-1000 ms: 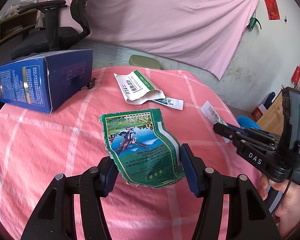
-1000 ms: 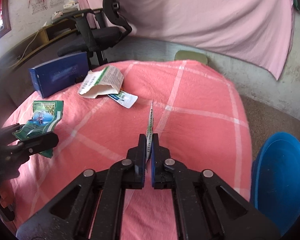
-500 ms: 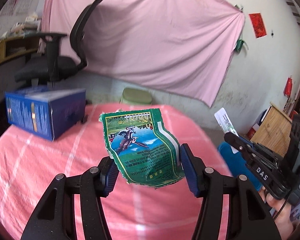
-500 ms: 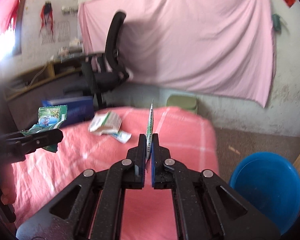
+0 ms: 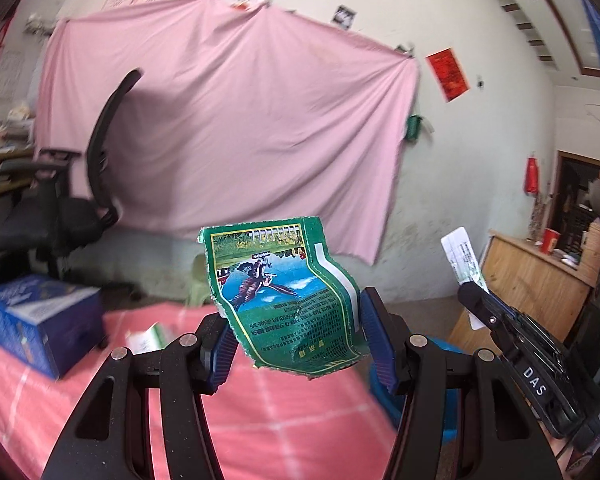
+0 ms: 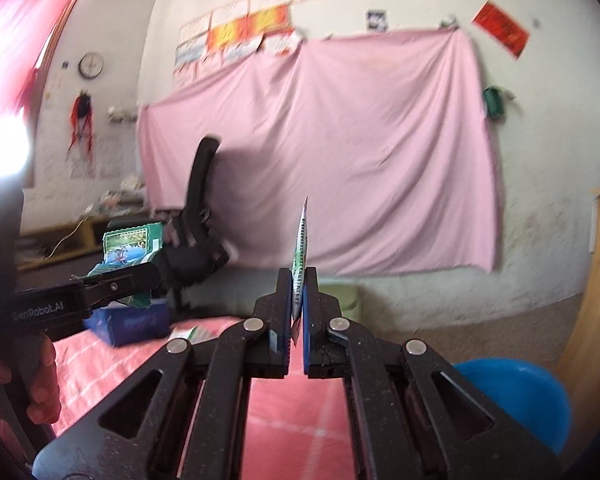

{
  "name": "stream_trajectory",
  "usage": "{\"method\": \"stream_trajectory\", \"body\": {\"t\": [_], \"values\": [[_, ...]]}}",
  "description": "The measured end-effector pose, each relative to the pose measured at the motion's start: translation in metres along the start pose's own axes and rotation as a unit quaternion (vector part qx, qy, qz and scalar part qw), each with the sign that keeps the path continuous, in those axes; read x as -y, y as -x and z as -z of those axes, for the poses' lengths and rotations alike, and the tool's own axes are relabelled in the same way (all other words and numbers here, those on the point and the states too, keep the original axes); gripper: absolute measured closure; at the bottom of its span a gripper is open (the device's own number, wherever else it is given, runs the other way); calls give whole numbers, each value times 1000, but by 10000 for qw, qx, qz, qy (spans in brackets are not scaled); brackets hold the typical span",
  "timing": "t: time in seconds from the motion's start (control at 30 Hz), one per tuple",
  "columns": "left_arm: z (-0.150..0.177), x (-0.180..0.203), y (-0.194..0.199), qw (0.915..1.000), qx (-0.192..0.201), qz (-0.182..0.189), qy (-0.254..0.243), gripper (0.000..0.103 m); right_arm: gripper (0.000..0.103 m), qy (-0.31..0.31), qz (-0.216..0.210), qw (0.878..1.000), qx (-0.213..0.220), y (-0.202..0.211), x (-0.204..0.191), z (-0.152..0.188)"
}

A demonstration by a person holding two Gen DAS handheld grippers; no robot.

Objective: Collect trash
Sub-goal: 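Carry the green packet and white strip over the blue basin, then open both grippers to drop the packet and strip into the basin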

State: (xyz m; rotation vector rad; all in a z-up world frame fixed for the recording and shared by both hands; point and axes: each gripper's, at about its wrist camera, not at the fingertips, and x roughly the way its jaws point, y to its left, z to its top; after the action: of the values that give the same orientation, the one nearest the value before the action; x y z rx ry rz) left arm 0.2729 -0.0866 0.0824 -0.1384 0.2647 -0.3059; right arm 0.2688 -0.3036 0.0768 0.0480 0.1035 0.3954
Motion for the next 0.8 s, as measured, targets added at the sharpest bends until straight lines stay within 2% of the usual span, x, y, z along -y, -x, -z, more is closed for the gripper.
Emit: {"method": "stream_trajectory", "body": {"t": [0.2, 0.4, 0.63, 0.8], "values": [[-10, 44, -11, 9981, 239, 425, -368, 51, 78, -104, 571, 9972, 466, 35, 35, -9], [-5, 95, -32, 9934, 292, 895, -661, 51, 77, -346, 1040, 9925, 547, 60, 72, -9], [6, 142, -70, 9883, 4, 1272, -837, 51, 77, -725, 1480, 9861, 196, 71, 114, 7], [20, 163, -102, 9849, -516, 1432, -822, 51, 77, -973, 1733, 9798, -216, 70, 136, 20]]}}
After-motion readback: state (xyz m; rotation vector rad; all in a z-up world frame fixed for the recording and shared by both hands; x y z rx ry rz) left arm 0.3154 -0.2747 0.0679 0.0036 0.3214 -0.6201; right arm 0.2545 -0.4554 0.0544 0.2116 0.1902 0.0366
